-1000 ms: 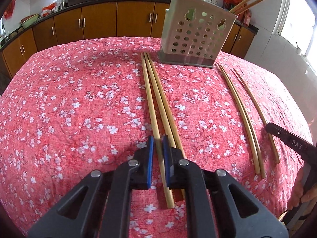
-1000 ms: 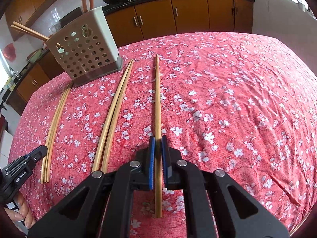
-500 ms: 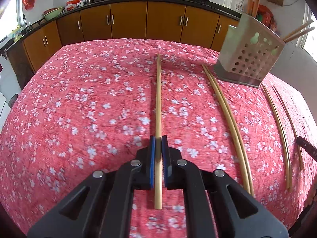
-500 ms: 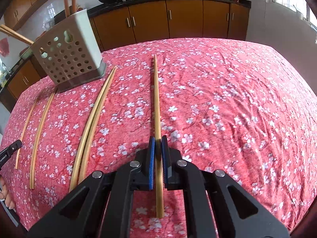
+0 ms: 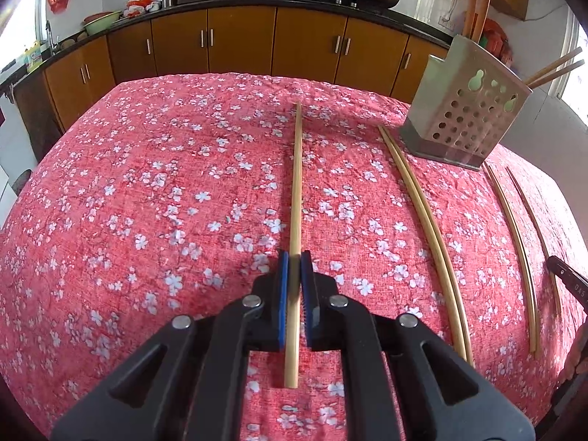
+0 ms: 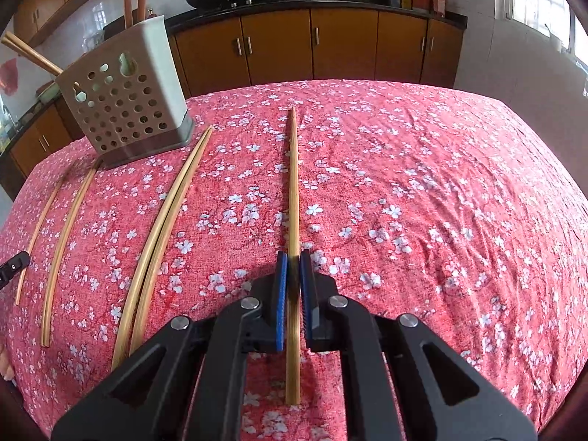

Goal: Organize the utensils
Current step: 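Hold the grasped chopsticks on the cloth with both tools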

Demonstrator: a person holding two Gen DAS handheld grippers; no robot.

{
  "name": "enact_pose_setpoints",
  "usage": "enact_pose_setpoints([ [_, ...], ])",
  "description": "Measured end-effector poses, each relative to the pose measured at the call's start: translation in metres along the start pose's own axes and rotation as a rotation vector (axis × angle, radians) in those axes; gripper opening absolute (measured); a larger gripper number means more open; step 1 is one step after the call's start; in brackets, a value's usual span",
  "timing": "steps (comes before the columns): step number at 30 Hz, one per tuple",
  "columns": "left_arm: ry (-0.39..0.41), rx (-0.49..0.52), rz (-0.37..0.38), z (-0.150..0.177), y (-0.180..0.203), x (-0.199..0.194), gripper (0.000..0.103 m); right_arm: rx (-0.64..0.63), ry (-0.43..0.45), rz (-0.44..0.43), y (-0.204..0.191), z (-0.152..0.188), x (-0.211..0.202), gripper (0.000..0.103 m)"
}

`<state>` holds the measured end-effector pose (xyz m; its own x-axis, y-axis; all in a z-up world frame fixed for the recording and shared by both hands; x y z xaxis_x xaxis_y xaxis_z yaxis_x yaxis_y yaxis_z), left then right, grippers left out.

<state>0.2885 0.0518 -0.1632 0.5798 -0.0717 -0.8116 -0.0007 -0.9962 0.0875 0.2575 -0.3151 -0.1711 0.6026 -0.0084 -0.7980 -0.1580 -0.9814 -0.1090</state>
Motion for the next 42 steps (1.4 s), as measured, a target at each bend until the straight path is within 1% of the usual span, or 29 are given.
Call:
enact_pose_setpoints([
  [39,-0.003,-0.007,0.007,-0.0012,-0.0004,0.0024,0.009,0.003,0.006,-0.004,-0.0001,-0.0004,0.0013,0.008],
  [42,-0.003,0.002,-0.002,-0.0012,-0.0003,0.0021,0.009,-0.002,0.006,0.004,0.0001,-0.0006,0.0009,0.008],
])
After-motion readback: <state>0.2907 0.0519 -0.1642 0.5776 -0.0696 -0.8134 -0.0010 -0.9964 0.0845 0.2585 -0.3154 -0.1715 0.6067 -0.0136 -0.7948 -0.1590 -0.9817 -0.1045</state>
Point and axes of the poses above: each gripper's, at about its wrist camera, not at the fingertips, and x roughly the way its jaws point, y to its right, z to its underside, the point moved 8 cm from there along x, roughly the way its jaws point, and after that the axes turned 3 degrees about -y, right-handed, at the moved point
